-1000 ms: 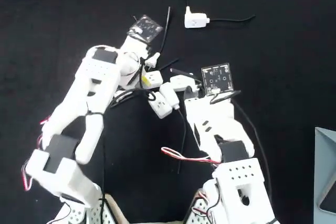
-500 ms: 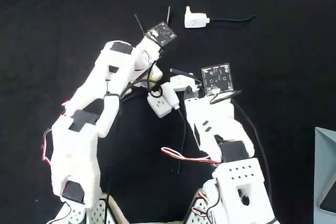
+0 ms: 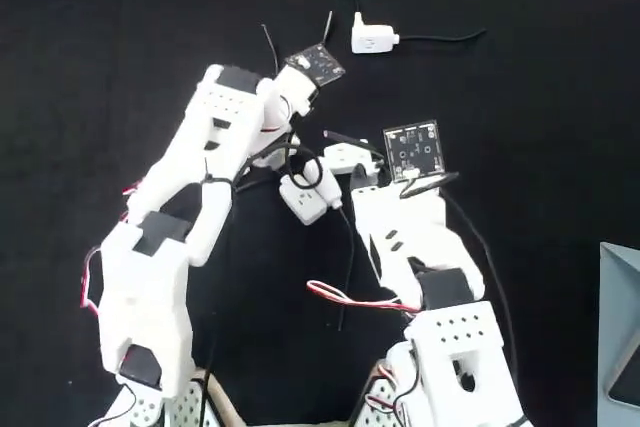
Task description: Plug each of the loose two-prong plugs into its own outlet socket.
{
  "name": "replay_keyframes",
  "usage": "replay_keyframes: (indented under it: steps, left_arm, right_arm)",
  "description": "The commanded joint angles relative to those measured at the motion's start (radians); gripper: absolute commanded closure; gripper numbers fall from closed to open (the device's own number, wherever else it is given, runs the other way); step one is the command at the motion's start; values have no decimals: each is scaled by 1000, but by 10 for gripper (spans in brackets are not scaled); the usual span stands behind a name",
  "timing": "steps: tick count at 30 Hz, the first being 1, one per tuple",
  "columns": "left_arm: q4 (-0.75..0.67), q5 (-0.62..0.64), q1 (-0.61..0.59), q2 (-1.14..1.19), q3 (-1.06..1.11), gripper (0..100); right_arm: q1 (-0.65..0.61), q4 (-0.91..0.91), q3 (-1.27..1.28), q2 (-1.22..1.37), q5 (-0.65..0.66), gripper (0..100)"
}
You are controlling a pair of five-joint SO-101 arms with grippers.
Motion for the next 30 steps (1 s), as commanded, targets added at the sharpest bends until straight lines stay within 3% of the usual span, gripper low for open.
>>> replay_keyframes:
  steps: [1, 13, 20, 24, 27, 30]
  left_arm:
    - [167, -8, 25, -183, -45, 972]
    - [184, 28, 77, -672, 503, 971]
    - [-74, 66, 64, -944, 1001, 964]
    - [-213, 123, 61, -1045, 1237, 845]
    - [-264, 187, 54, -1114, 1308, 770]
    - [-261, 193, 24, -1197, 1290, 761]
  right_arm:
    - [11, -21, -5, -7, 11, 986]
    - [11, -25, 8, -8, 11, 986]
    - [11, -25, 8, -8, 11, 986]
    - [11, -25, 8, -8, 11, 986]
    - [11, -25, 8, -8, 11, 986]
    - [9, -23, 8, -8, 11, 986]
